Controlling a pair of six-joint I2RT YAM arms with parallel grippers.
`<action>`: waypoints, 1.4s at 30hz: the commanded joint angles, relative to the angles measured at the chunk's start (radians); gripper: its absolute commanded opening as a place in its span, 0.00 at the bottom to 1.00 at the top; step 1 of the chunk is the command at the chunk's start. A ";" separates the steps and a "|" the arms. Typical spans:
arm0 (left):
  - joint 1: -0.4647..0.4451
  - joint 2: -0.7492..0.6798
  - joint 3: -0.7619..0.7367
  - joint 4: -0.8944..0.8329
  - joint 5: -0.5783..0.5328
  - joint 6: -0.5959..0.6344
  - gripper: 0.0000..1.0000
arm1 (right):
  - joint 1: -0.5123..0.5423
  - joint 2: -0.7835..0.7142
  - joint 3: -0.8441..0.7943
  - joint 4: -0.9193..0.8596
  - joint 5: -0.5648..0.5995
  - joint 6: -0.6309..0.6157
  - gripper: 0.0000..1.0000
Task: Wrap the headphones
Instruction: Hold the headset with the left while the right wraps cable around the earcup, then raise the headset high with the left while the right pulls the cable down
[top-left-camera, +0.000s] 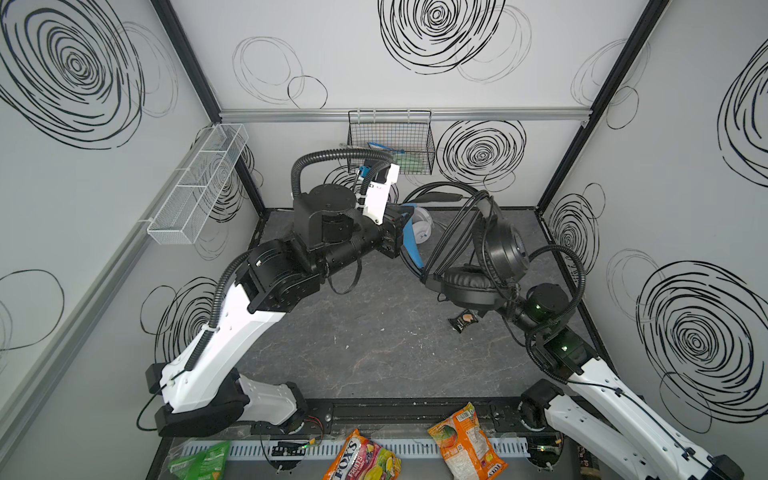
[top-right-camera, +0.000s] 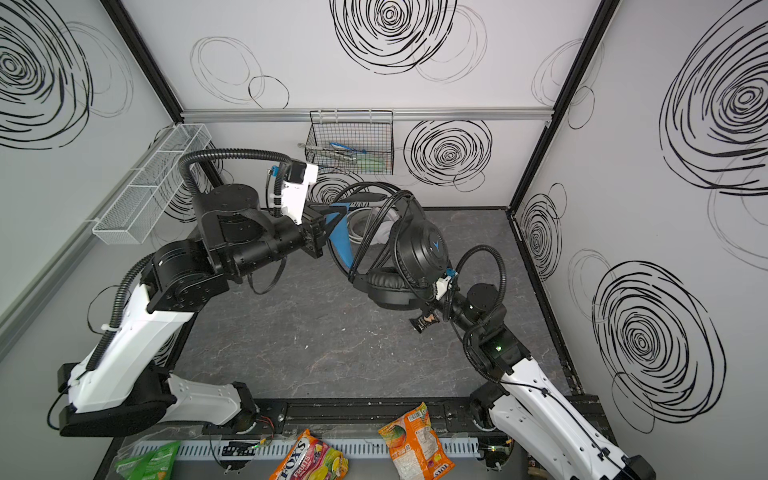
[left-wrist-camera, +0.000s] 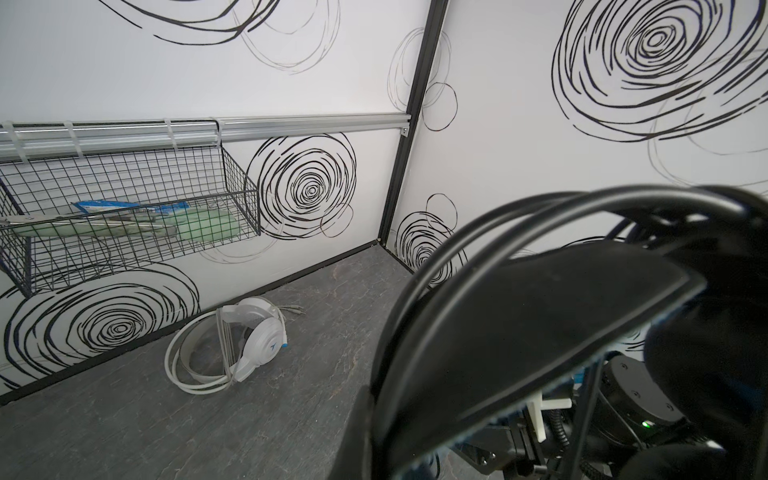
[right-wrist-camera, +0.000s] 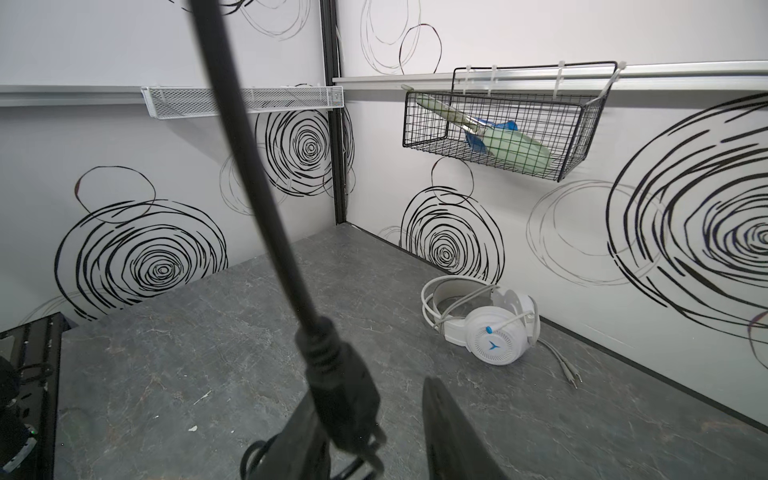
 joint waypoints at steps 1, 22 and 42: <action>0.010 -0.042 0.021 0.154 0.029 -0.063 0.00 | -0.003 0.009 -0.005 0.059 -0.025 0.035 0.41; 0.072 -0.086 -0.036 0.251 0.066 -0.141 0.00 | -0.001 0.031 -0.067 0.089 -0.085 0.086 0.15; 0.114 -0.075 -0.205 0.522 -0.165 -0.409 0.00 | 0.106 -0.016 -0.068 -0.031 0.032 0.049 0.00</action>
